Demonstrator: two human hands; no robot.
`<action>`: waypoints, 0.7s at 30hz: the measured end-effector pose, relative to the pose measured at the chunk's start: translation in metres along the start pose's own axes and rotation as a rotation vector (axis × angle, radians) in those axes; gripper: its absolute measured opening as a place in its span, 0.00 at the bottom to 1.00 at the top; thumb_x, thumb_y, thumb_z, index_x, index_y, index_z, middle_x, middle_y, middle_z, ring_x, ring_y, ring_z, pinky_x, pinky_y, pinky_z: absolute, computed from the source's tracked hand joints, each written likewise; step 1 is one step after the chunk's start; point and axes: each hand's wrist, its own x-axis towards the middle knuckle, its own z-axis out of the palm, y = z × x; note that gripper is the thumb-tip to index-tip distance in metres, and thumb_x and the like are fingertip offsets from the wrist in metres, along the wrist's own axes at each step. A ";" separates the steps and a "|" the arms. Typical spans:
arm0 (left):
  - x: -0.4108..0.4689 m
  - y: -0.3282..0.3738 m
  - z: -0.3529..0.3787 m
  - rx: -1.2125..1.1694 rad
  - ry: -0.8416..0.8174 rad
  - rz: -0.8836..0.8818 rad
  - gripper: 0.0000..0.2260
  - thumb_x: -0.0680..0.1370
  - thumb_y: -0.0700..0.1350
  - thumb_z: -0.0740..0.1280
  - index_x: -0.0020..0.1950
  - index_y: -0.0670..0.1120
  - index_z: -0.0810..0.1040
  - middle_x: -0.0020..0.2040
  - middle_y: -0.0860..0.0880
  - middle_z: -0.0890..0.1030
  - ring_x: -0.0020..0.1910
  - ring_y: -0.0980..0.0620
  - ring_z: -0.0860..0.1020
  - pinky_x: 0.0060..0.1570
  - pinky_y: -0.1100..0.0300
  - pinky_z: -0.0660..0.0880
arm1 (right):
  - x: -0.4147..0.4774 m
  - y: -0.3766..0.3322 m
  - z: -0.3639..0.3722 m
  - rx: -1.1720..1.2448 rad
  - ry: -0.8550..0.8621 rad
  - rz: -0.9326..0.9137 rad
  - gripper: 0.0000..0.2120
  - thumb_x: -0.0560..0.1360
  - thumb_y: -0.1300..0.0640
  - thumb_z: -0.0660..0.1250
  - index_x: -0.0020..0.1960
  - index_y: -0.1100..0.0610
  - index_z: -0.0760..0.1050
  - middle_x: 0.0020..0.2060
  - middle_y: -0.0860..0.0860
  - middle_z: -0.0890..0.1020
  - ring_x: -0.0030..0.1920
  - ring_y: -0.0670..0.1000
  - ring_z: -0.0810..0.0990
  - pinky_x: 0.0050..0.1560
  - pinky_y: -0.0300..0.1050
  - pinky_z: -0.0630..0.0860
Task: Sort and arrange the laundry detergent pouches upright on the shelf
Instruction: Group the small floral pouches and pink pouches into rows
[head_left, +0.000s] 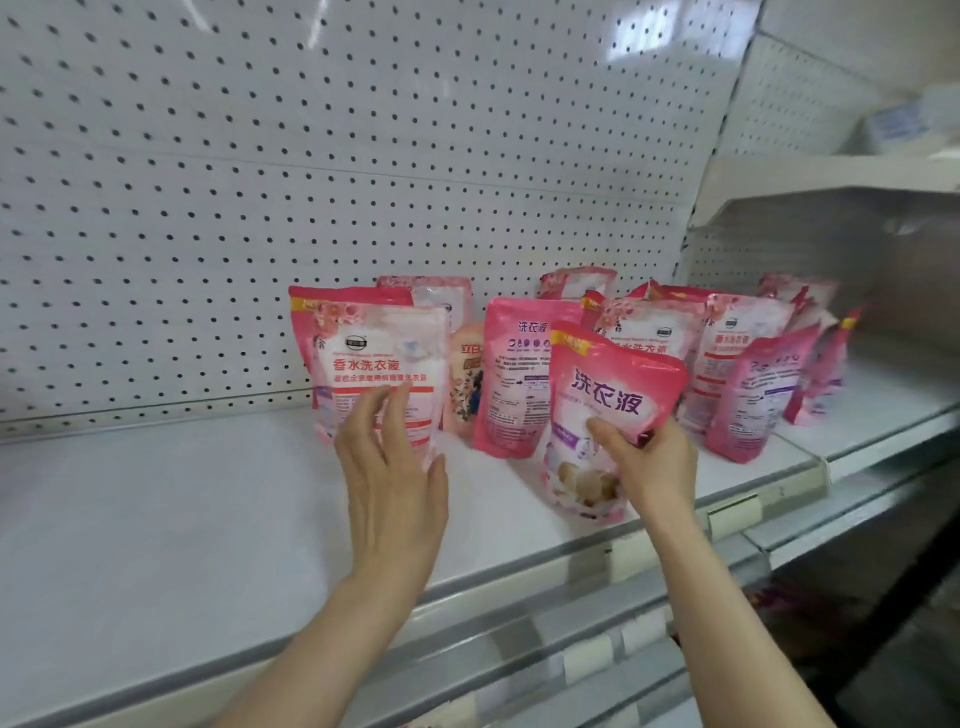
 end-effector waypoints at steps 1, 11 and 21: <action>-0.001 0.008 0.004 -0.032 -0.082 0.007 0.35 0.72 0.38 0.73 0.74 0.42 0.61 0.71 0.44 0.61 0.70 0.45 0.61 0.70 0.52 0.63 | 0.004 0.003 -0.003 -0.004 0.009 -0.002 0.19 0.67 0.47 0.78 0.54 0.54 0.80 0.47 0.50 0.85 0.49 0.54 0.83 0.54 0.58 0.80; 0.051 0.034 0.111 -0.216 -0.425 -0.333 0.31 0.71 0.45 0.74 0.70 0.45 0.65 0.66 0.47 0.75 0.64 0.45 0.75 0.59 0.55 0.71 | 0.065 0.034 -0.043 0.016 -0.110 -0.088 0.17 0.71 0.53 0.77 0.56 0.57 0.79 0.48 0.50 0.84 0.48 0.52 0.81 0.51 0.48 0.76; 0.004 0.074 0.112 -0.051 -0.307 -0.255 0.41 0.65 0.58 0.76 0.73 0.51 0.62 0.64 0.48 0.72 0.55 0.48 0.77 0.54 0.50 0.77 | 0.104 0.056 -0.048 0.103 -0.236 -0.157 0.18 0.73 0.51 0.74 0.60 0.55 0.77 0.50 0.47 0.82 0.51 0.50 0.80 0.54 0.47 0.76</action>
